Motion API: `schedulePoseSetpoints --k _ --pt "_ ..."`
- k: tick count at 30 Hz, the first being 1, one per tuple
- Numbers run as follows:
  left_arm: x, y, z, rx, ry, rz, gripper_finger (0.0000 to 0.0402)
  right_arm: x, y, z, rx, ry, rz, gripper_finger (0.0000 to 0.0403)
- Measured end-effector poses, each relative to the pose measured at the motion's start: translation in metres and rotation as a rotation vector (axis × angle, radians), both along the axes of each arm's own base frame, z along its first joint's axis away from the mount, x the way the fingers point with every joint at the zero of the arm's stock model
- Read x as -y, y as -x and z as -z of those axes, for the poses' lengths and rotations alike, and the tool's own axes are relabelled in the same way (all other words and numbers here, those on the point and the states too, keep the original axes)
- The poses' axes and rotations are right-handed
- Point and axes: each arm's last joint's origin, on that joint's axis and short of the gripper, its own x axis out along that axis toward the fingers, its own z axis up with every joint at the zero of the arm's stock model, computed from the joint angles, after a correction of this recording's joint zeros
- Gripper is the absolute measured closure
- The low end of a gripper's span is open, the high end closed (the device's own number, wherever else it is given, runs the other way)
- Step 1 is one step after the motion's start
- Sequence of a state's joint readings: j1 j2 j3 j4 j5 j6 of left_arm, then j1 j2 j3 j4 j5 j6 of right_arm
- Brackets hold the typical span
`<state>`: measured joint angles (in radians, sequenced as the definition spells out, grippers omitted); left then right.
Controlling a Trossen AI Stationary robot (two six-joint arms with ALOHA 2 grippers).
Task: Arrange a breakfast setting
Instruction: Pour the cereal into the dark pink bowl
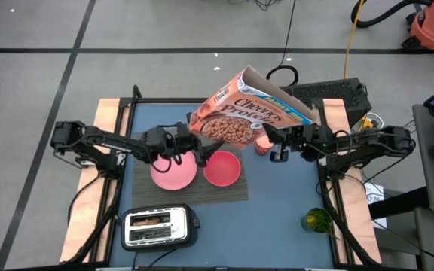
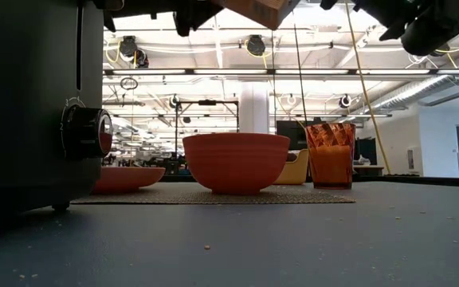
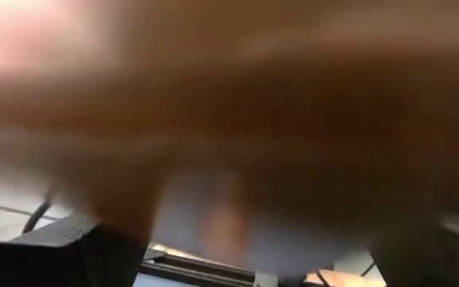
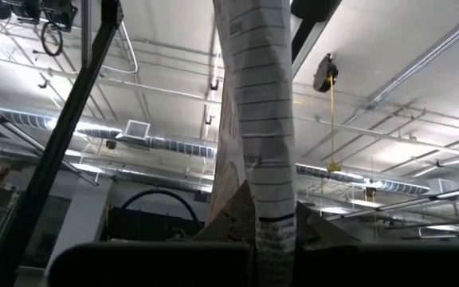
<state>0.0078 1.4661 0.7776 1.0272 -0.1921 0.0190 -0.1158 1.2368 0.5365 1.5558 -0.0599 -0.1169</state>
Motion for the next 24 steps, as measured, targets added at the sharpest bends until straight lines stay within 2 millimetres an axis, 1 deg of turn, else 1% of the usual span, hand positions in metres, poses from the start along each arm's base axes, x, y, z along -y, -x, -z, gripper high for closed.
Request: schedulePoseSetpoints --k 4,18,21,24 --pt "0.0000 0.0015 -0.0040 0.044 -0.006 -0.002 0.0002 0.0005 -0.0030 0.0032 -0.005 -0.004 0.002 0.0402" --pt "-0.0018 0.0016 -0.0035 0.040 0.002 -0.025 0.0003 0.0008 -0.0055 0.0059 -0.019 -0.008 0.004 0.0402" --pt "-0.0018 0.0016 -0.0035 0.039 0.000 -0.027 0.0017 0.0009 -0.0056 0.0060 -0.021 -0.008 0.004 0.0402" --pt "-0.0018 0.0016 -0.0035 0.039 -0.001 -0.027 0.0046 0.0009 -0.0060 0.0064 -0.026 -0.008 0.004 0.0401"
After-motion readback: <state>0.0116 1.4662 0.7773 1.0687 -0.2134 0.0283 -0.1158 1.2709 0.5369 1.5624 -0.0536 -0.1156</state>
